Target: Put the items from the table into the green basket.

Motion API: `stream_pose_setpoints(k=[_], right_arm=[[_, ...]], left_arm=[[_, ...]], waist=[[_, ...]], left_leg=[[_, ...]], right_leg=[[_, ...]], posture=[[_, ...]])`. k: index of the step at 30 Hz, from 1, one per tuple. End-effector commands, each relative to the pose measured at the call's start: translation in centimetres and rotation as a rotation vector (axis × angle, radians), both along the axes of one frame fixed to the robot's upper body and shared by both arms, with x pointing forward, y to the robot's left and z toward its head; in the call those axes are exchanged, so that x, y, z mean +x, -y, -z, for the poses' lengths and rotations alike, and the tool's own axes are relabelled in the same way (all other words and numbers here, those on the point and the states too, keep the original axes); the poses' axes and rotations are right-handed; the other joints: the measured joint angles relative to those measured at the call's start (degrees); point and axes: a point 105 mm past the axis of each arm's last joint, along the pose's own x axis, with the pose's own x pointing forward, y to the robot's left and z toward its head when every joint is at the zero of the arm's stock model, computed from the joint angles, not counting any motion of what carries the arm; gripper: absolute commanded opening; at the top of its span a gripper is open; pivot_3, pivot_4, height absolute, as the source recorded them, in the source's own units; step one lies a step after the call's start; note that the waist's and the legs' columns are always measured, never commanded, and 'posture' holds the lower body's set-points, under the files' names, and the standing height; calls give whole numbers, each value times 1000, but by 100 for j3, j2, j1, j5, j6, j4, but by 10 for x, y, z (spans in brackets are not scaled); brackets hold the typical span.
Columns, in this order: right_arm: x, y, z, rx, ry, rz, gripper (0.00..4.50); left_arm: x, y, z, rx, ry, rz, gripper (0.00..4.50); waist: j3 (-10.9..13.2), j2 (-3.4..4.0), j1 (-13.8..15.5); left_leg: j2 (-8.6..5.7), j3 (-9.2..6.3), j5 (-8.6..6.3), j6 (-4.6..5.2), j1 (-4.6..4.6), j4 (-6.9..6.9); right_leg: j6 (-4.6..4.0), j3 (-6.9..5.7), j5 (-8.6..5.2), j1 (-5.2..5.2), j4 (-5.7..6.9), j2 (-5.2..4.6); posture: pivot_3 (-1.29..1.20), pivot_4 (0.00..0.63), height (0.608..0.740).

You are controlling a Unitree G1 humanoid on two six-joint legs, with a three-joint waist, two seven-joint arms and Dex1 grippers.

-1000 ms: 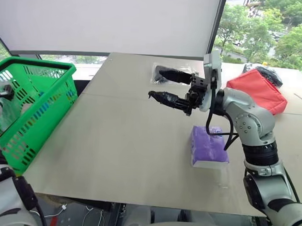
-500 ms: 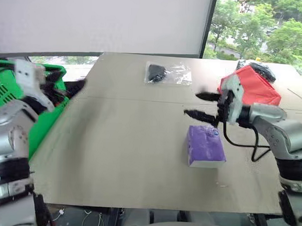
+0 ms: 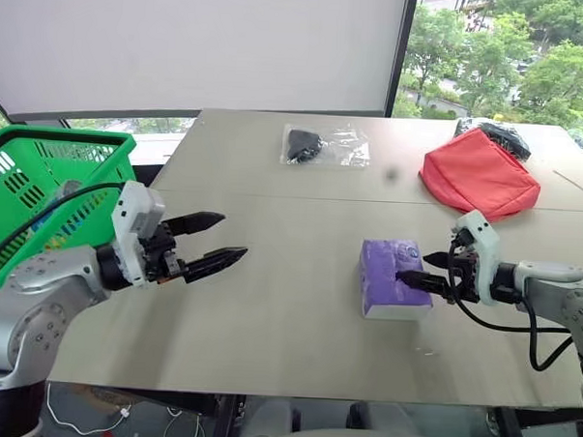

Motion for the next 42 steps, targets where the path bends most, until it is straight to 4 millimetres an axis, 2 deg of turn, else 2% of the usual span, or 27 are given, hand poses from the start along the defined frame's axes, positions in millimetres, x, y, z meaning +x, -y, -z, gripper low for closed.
stream_pose_setpoints(k=[1, 4, 10, 11, 13, 16, 20, 21, 27, 30, 32, 36, 40, 42], right_arm=[[-4, 0, -1, 31, -60, 55, 4500], [-7, 1, 10, 30, -120, 85, 4500], [-9, -12, 15, 84, -159, 57, 4500], [-8, -13, 16, 83, -161, 57, 3958], [-8, -14, 17, 82, -166, 57, 3307], [-8, -14, 19, 78, -172, 59, 1781], [-6, -15, 17, 90, -165, 66, 213], [-5, -16, 16, 97, -157, 66, 6], [13, -36, -12, 233, 18, 40, 6], [25, -50, -40, 355, 125, 24, 6], [29, -55, -49, 387, 164, 20, 6], [32, -75, -73, 443, 303, -48, 6], [31, -86, -80, 387, 420, -119, 6], [29, -94, -87, 419, 461, -157, 6]], left_arm=[[-11, 14, -5, -2, 5, 63, 4436], [-26, 22, 3, 21, -60, 138, 4436], [-43, 30, 7, 19, -116, 225, 4436], [-43, 30, 7, 21, -118, 230, 4500], [-44, 30, 8, 26, -120, 233, 4500], [-44, 30, 9, 35, -122, 234, 4500], [-44, 30, 10, 38, -123, 235, 4500], [-44, 30, 10, 35, -123, 234, 4500], [-35, 32, 14, -20, -103, 179, 4500], [-21, 33, 8, -152, -70, 93, 4500], [-17, 33, 6, -196, -69, 63, 4500], [8, 38, -9, -490, -56, -65, 4500], [18, 48, -12, -567, -68, -114, 4500], [25, 52, -15, -614, -79, -124, 4500]], waist=[[1, 1, -4], [6, 12, -6], [9, 18, -2], [8, 19, -1], [8, 18, -3], [8, 18, -16], [7, 17, -11], [7, 17, -11], [14, 28, -16], [15, 28, -30], [13, 26, -28], [9, 20, 14], [7, 15, -27], [7, 16, -31]], left_leg=[[3, 1, 0, 0, -2, 0], [9, 7, 0, 0, -5, -2], [7, 12, 0, 0, -2, -2], [7, 13, 0, 0, -2, -2], [7, 14, 0, 0, -1, -2], [10, 19, 0, 0, -1, -2], [17, 26, 0, 0, 1, -3], [19, 28, 0, 0, 2, -2], [35, 56, -1, 0, 5, -4], [36, 67, -1, 0, 4, -4], [40, 69, -1, 0, 4, -4], [38, 63, -2, 3, -7, -3], [37, 72, -4, 6, -10, 1], [38, 73, -4, 6, -8, 0]], right_leg=[[0, 1, 0, -3, -1, 2], [-2, 8, 0, -9, 0, 8], [-1, 10, -1, -8, 1, 9], [-1, 11, -1, -8, 1, 10], [-1, 12, -1, -8, 1, 14], [-1, 19, -2, -8, 0, 20], [-1, 24, -2, -8, 0, 27], [-1, 26, -2, -8, 0, 29], [-1, 50, -2, -10, -1, 47], [0, 60, -1, -16, 1, 48], [0, 63, 0, -19, 3, 52], [0, 55, 1, -26, -4, 42], [3, 65, 3, -32, -3, 39], [3, 67, 3, -32, -2, 41]], posture=[[-16, 0, 740], [-14, 0, 740], [-8, 0, 740], [-3, 0, 740], [-2, 0, 740], [1, 0, 740], [1, 0, 740], [-2, 0, 740], [-8, 0, 740], [-16, 0, 740], [-19, 0, 740], [-26, 0, 740], [-25, 0, 740], [-16, 0, 740]])
